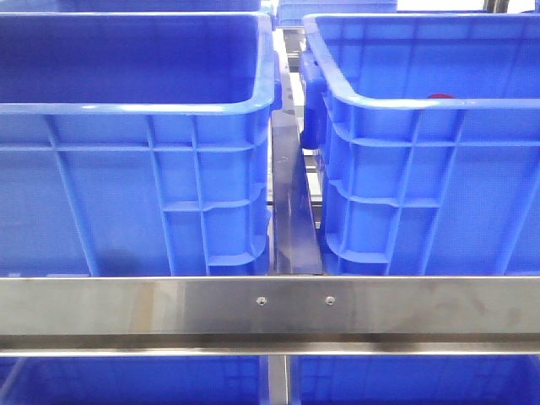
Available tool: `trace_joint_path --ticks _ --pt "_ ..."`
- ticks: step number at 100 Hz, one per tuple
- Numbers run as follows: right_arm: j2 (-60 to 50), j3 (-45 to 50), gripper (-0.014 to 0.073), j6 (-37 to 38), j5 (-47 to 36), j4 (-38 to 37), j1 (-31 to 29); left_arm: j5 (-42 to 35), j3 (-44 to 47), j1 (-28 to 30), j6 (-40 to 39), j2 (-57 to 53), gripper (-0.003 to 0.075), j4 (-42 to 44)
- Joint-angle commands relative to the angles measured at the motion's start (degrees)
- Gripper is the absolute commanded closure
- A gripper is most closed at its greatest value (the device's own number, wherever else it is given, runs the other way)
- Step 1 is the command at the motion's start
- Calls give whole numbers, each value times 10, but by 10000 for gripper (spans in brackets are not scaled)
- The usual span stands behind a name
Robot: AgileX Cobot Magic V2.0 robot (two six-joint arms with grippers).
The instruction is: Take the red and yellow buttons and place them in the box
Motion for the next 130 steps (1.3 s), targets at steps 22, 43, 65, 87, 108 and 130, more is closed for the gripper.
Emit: trace_joint_path --ticks 22,43,65,87,108,130 --pt "-17 -22 382 -27 5 63 -2 -49 96 72 -6 -163 199 -7" --pt "-17 -22 382 -64 -46 63 -2 -49 146 72 -6 -242 422 -7" --pt "-17 -22 382 -94 -124 63 -30 -48 157 72 -6 -270 738 -7" --pt "-17 -22 382 -136 -191 63 -101 -47 157 72 -6 -270 739 -7" --pt "-14 -22 382 -217 -323 64 -145 -46 157 72 -6 -270 739 -7" --pt "16 -22 382 -318 -425 86 -145 -45 157 72 -6 -270 739 -7"
